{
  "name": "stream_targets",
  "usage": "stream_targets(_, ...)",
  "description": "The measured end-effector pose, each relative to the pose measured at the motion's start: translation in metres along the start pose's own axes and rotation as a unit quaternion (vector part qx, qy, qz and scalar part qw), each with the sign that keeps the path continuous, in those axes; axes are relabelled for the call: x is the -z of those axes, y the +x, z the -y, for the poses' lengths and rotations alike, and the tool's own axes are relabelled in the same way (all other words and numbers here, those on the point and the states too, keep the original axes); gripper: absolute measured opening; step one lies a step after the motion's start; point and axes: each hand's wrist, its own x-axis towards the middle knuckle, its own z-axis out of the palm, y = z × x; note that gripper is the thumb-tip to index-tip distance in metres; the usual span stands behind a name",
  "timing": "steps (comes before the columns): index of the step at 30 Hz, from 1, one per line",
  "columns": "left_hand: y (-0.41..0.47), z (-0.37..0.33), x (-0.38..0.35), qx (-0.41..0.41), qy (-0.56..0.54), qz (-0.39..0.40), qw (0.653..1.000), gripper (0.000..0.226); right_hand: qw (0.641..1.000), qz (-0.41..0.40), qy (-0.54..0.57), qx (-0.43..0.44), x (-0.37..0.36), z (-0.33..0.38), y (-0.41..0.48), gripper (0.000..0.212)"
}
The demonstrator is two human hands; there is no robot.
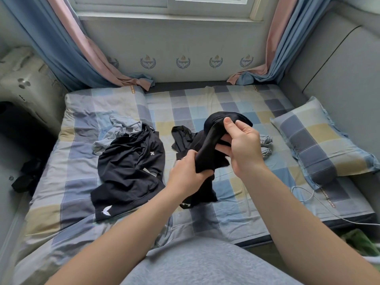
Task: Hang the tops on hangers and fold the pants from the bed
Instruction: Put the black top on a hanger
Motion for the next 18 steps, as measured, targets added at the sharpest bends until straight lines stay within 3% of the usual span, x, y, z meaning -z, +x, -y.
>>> stream_targets(2, 0.001, 0.005, 0.004, -0.017, -0.002, -0.047, 0.999, 0.023, 1.0, -0.014, 0.015, 0.004, 0.002, 0.0, 0.004, 0.022)
stream_targets(7, 0.006, 0.013, 0.043, -0.023, -0.073, -0.081, 0.994, 0.021, 0.998, -0.062, 0.017, -0.019, 0.02, -0.008, 0.014, 0.023)
stream_targets(11, 0.008, -0.003, 0.077, -0.072, -0.086, -0.092, 0.989, 0.039, 0.997, -0.047, -0.051, -0.034, 0.028, -0.022, 0.013, 0.022)
stream_targets(14, 0.006, -0.012, 0.089, -0.076, -0.122, -0.099, 0.985, 0.051, 0.996, 0.011, -0.082, -0.044, 0.028, -0.031, 0.003, 0.018)
stream_targets(18, 0.005, -0.025, 0.093, 0.015, -0.346, -0.044, 0.937, 0.045, 0.976, 0.157, -0.149, -0.034, 0.023, -0.053, -0.015, 0.007)
